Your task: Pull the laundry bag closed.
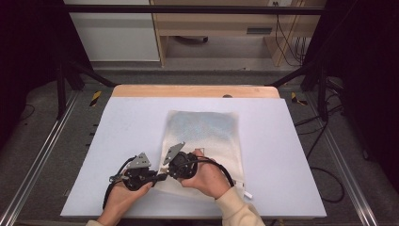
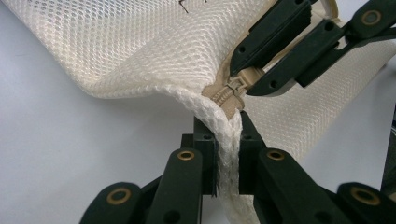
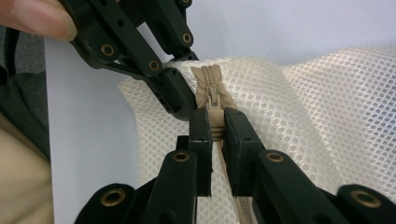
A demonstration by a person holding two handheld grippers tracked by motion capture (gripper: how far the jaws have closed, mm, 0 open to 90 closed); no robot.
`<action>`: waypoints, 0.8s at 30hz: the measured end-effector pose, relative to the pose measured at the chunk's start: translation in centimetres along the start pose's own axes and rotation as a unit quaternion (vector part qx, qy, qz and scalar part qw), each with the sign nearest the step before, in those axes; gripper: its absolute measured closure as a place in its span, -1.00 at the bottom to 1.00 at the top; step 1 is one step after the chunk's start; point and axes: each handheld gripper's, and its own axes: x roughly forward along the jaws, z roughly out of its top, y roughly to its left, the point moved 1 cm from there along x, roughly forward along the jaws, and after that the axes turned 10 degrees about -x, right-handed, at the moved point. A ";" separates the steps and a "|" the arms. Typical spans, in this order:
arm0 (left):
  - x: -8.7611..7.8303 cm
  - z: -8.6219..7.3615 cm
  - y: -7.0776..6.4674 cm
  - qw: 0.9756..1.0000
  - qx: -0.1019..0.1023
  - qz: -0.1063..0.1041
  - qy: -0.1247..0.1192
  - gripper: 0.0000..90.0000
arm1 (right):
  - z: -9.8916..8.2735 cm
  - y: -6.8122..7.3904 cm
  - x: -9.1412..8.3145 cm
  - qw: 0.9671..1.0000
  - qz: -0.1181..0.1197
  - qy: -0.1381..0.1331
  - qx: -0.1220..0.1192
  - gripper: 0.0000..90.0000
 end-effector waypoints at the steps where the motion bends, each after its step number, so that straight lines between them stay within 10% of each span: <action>1: 0.0 0.0 0.0 1.000 -0.002 -0.001 0.001 0.84 | 0.0 0.0 0.0 1.000 0.000 0.005 -0.002 0.83; 24: -0.3 0.1 0.0 1.000 -0.006 -0.003 0.000 0.87 | -1.1 0.3 0.5 1.000 0.006 0.004 0.008 0.84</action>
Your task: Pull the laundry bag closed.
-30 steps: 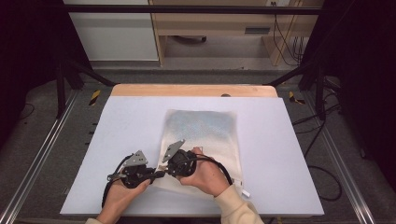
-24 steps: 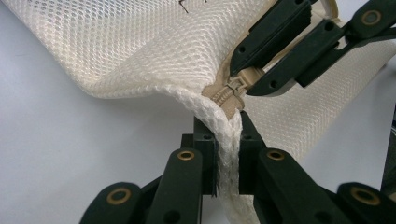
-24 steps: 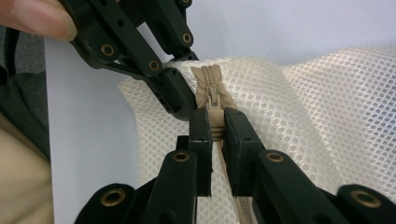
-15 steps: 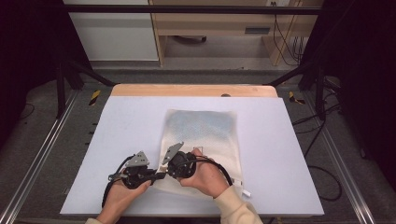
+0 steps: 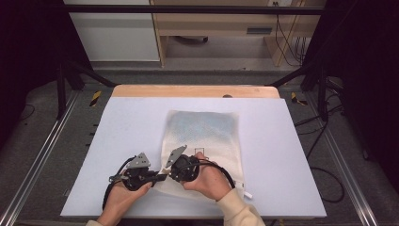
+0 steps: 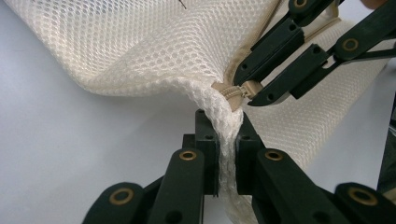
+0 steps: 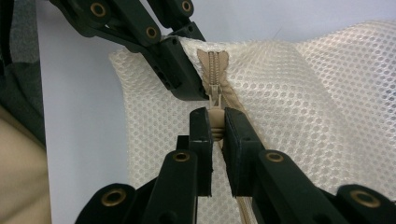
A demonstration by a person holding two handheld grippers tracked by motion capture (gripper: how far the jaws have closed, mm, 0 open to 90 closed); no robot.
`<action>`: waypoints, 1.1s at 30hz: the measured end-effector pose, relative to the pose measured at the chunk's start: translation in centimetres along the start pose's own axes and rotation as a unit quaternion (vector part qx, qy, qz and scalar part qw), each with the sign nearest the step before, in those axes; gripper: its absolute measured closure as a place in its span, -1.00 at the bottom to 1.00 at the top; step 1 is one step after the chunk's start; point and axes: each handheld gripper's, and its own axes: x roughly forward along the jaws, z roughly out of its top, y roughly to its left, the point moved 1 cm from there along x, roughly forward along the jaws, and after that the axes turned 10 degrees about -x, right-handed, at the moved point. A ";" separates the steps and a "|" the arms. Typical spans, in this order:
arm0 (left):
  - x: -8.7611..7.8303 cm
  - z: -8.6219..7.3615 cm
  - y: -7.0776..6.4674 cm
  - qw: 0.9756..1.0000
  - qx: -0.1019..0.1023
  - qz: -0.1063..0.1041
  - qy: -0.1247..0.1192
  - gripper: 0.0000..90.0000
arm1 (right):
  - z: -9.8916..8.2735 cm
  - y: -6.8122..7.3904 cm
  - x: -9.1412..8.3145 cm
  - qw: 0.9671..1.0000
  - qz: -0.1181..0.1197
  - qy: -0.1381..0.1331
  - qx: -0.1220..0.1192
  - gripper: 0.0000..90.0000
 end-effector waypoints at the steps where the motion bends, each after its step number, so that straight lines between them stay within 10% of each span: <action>1: 0.0 0.0 0.0 1.000 0.002 0.001 0.000 0.87 | 0.0 0.0 0.0 1.000 0.000 0.002 -0.001 0.84; 33: -0.4 0.1 -0.3 1.000 -0.007 -0.009 -0.007 0.88 | -0.6 0.2 1.2 1.000 -0.011 0.016 0.000 0.84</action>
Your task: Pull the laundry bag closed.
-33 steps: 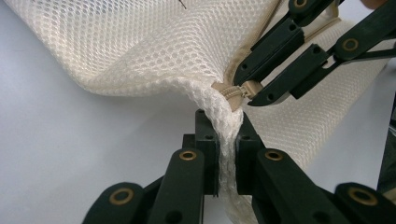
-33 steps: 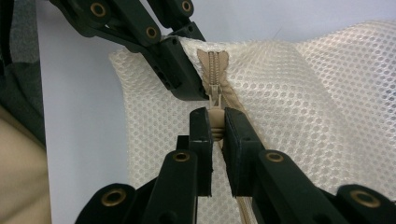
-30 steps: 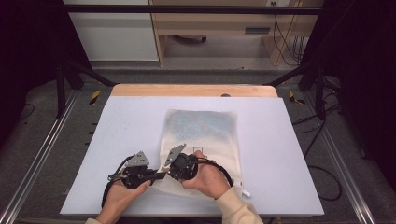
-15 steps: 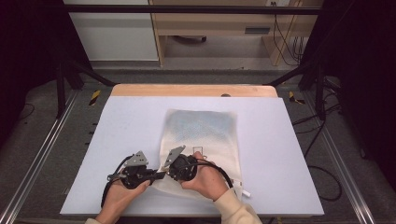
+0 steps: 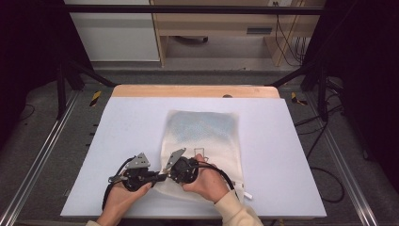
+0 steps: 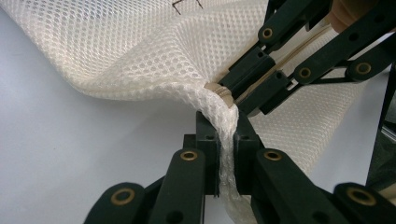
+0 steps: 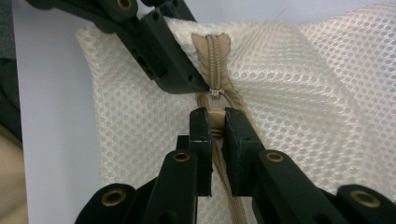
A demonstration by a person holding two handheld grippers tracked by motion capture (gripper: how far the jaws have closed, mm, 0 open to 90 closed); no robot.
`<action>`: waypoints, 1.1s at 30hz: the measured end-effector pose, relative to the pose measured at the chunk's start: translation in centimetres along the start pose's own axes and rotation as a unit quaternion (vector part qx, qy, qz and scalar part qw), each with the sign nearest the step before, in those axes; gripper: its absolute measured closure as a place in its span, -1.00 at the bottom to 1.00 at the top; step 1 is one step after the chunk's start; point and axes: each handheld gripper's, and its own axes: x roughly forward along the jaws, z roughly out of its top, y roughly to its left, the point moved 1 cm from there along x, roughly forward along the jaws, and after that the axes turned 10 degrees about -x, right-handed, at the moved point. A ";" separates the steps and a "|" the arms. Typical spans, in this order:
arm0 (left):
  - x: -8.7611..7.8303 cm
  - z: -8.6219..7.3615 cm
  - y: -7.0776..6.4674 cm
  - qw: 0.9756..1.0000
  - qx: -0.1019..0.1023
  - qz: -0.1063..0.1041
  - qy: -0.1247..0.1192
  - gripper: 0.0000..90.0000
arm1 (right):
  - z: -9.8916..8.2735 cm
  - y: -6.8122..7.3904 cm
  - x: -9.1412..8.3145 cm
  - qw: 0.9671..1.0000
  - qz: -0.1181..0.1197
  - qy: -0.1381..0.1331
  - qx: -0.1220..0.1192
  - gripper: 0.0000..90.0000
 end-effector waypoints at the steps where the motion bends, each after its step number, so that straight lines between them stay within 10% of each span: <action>1: -0.3 0.1 0.0 1.000 -0.002 -0.002 -0.008 0.88 | -0.1 -0.1 0.1 1.000 -0.002 0.001 -0.001 0.84; 33: -0.4 0.1 -0.3 0.999 0.028 0.017 -0.009 0.88 | -1.1 -0.6 -0.8 1.000 0.011 0.002 0.013 0.83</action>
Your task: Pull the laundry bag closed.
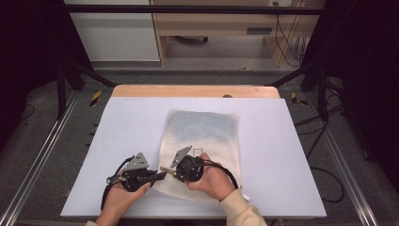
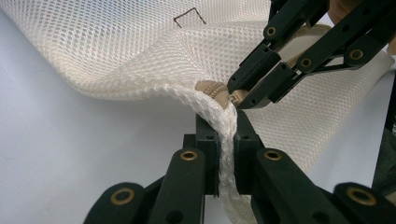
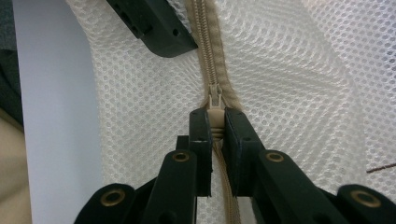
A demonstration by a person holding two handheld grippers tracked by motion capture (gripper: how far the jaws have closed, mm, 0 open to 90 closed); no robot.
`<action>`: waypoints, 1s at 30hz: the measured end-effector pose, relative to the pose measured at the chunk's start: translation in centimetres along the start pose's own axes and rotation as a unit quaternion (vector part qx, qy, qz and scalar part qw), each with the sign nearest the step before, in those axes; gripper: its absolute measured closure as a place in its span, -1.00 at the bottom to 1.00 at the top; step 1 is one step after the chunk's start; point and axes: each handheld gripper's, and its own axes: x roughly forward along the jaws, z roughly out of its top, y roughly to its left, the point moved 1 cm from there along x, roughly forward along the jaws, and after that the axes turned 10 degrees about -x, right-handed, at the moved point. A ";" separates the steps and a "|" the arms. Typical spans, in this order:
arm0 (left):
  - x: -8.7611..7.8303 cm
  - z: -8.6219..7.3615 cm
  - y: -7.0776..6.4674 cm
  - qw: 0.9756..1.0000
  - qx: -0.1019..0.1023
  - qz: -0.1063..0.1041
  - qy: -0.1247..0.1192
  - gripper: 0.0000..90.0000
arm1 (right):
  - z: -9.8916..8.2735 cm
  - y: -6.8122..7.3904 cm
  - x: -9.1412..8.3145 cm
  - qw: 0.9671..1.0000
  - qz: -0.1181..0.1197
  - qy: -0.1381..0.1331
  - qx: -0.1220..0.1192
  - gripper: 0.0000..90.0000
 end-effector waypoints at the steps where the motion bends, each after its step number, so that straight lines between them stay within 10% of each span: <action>1: 0.0 0.0 0.0 1.000 0.000 0.000 0.000 0.88 | 0.0 0.0 0.0 1.000 0.001 0.000 0.000 0.83; 30: 0.4 -0.2 -0.3 1.000 0.002 -0.012 0.007 0.88 | -1.5 -0.3 -1.1 1.000 0.000 0.001 0.007 0.83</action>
